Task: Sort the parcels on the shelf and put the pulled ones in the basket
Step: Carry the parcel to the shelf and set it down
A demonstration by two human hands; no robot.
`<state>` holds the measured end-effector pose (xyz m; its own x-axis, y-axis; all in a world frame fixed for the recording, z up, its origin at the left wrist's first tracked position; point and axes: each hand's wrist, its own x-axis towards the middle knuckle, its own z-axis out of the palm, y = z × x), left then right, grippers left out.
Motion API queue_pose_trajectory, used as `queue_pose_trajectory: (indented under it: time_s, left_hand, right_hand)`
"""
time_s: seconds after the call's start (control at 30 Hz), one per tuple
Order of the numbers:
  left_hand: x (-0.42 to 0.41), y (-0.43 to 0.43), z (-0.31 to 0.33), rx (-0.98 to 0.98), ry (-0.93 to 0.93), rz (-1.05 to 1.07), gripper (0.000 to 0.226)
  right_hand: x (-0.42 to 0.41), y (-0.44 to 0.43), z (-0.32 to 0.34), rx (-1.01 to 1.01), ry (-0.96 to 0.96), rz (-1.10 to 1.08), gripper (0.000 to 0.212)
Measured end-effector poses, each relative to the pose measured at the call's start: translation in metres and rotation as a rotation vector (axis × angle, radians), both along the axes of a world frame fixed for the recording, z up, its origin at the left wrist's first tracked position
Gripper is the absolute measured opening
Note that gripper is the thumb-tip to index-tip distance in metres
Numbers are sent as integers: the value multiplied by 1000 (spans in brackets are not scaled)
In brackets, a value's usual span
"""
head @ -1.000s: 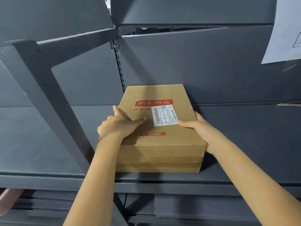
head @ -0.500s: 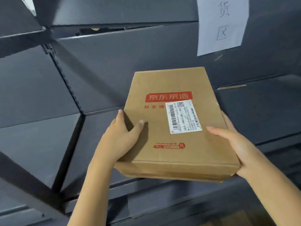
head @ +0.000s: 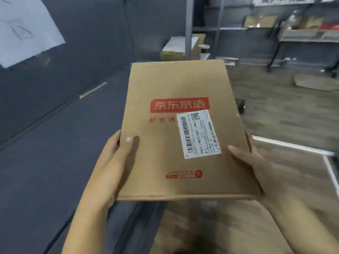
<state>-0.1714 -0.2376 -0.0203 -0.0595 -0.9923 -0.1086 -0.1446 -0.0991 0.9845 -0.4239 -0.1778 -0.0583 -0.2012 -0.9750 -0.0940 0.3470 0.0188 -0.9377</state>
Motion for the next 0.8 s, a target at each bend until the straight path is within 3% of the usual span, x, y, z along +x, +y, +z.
queue_pose_trajectory:
  time_s: [0.1, 0.3, 0.6, 0.8]
  left_hand:
    - [-32, 0, -22, 56, 66, -182, 32]
    - [-81, 7, -60, 188, 80, -365, 32]
    - [-115, -5, -79, 215, 61, -450, 36]
    - [-146, -25, -93, 242, 85, -548, 60]
  right_hand:
    - [-21, 41, -21, 14, -71, -182, 68]
    - [-42, 96, -55, 103, -107, -391, 64]
    - [-63, 105, -74, 174, -51, -475, 63]
    - [-103, 87, -86, 249, -57, -469, 58]
